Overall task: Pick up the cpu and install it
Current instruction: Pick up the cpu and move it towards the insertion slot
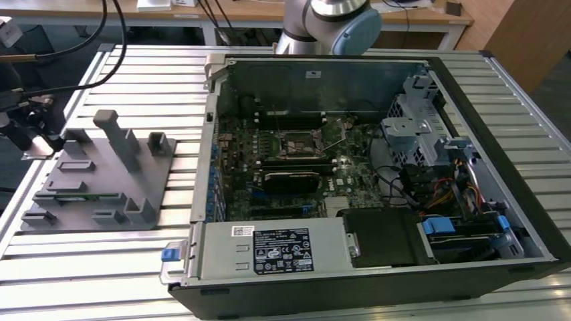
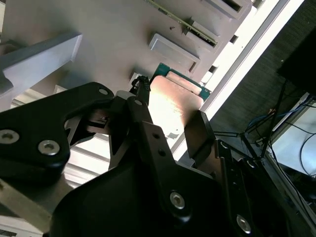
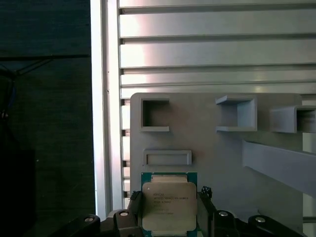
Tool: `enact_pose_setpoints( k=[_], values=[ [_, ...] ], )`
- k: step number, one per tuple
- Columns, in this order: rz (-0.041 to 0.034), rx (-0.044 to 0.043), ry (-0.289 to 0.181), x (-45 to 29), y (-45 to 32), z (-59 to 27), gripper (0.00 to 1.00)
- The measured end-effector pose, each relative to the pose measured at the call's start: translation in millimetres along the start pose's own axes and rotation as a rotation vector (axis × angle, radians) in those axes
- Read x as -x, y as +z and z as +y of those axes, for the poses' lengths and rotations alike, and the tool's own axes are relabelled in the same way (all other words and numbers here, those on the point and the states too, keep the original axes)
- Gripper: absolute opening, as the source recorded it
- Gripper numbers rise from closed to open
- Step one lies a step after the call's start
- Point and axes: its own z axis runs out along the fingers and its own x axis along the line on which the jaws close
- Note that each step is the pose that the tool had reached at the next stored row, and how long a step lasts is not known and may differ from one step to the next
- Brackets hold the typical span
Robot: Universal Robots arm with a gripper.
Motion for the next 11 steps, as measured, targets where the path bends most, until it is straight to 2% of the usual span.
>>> enact_pose_setpoints(
  k=[11],
  values=[
    [0.0,0.0,0.0,-0.1,-15.6,0.3,0.53]
  ],
)
